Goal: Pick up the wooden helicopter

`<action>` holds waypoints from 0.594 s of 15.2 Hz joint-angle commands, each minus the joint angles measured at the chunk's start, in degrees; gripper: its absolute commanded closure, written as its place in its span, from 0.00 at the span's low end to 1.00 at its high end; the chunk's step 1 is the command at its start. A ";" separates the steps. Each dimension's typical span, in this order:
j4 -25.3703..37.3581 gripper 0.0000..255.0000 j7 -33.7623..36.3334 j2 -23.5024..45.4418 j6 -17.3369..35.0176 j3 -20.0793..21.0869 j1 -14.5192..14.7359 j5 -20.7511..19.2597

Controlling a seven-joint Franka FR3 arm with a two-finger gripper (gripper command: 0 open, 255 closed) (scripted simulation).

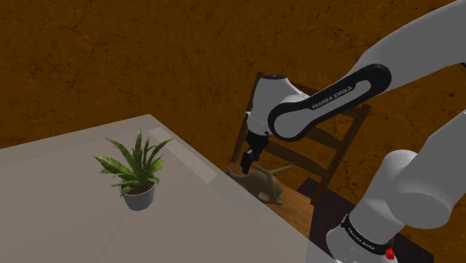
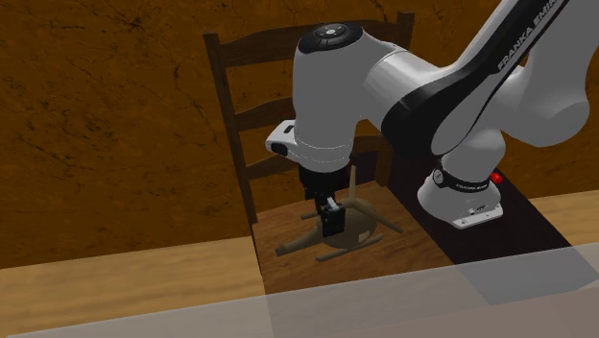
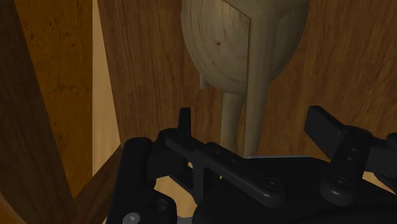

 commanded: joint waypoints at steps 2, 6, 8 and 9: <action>-0.16 1.00 0.01 0.58 0.77 -0.01 -0.06 -0.09; -0.15 1.00 -0.04 0.56 0.74 -0.04 -0.09 -0.10; -0.15 1.00 -0.04 0.55 0.73 -0.04 -0.08 -0.10; -0.14 1.00 -0.04 0.56 0.74 -0.04 -0.08 -0.10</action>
